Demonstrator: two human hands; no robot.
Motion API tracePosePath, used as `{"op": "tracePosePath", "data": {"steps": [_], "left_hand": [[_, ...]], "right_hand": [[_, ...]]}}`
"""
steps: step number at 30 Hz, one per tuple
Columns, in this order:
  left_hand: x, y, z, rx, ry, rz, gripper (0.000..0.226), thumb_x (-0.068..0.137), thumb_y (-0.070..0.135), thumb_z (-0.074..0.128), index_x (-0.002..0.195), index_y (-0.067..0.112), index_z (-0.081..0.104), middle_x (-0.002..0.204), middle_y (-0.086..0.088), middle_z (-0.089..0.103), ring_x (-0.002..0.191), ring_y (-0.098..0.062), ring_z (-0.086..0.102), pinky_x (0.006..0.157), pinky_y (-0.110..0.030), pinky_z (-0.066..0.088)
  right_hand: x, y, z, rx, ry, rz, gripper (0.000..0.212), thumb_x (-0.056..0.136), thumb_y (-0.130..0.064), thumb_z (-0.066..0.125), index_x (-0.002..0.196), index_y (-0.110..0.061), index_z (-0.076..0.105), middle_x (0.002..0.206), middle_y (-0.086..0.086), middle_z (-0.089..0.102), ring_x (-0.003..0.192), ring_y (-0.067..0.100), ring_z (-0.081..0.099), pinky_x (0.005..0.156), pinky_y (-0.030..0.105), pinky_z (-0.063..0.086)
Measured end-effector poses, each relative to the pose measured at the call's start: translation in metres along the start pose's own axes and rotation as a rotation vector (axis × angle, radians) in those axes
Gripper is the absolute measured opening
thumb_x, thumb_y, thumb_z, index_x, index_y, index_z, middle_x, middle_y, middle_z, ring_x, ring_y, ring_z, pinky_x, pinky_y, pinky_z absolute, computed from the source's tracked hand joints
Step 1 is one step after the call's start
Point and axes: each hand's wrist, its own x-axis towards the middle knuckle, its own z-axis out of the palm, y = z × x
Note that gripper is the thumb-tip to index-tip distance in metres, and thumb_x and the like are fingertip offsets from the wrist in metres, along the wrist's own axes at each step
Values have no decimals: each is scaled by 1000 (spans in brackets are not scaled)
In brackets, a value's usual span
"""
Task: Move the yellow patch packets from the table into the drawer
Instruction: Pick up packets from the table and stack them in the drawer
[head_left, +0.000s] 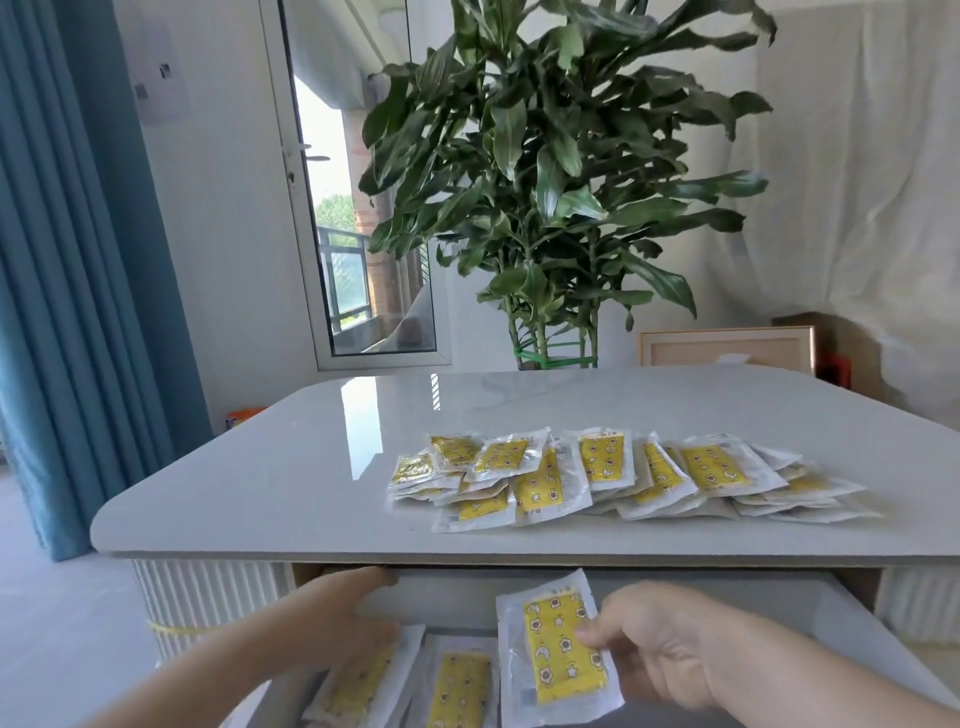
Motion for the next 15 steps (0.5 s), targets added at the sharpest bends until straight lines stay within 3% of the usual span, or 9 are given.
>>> {"op": "tracePosePath", "data": {"steps": [2,4,5,7,9,10,12,15], "left_hand": [[-21,-4,-7,-197,-31,65,119,42,97,39,143,34,37,140,20,40,130,-3,43,108,-19,35],[-38,-7,-9,-284,1,108,113,42,97,39,139,39,39,135,24,42,126,2,45,102,-13,35],[-42,-8,-8,-307,38,111,94,50,93,43,131,45,42,131,27,44,123,5,46,99,-10,35],[-46,-6,-7,-366,106,105,36,77,69,51,110,55,44,123,28,50,121,4,50,94,-11,35],[-47,-6,-8,-434,127,83,12,88,57,47,100,56,45,118,27,56,118,1,54,93,-14,38],[-49,-5,-9,-468,122,75,21,82,68,45,99,56,48,116,29,57,116,3,55,95,-17,40],[-50,-7,-10,-513,123,74,62,56,95,34,99,54,54,112,32,60,110,9,56,99,-19,42],[-49,-9,-9,-482,119,103,84,43,103,22,94,51,64,106,32,65,103,13,57,96,-16,42]], "right_hand": [[8,-3,11,-29,-10,20,11,89,8,56,83,5,64,73,18,72,60,27,70,50,34,58],[21,-5,25,-49,-10,34,9,89,8,54,91,7,63,92,21,73,77,31,71,69,43,61],[29,-5,33,-53,-11,44,10,90,9,53,92,7,62,94,21,73,79,31,71,70,43,60],[46,-6,48,-83,-23,55,12,91,11,50,92,6,61,88,18,72,69,27,71,65,40,60],[61,-6,62,-124,-31,64,15,91,12,48,90,4,60,91,16,71,68,25,70,60,40,59],[67,-6,67,-148,-34,63,16,91,13,47,90,3,59,96,16,70,72,27,69,61,41,58],[79,-3,77,-206,-30,62,19,91,15,46,93,2,59,108,18,68,80,29,68,64,44,57],[85,1,85,-317,6,55,21,85,10,57,104,2,61,104,16,66,71,27,67,58,41,60]]}}
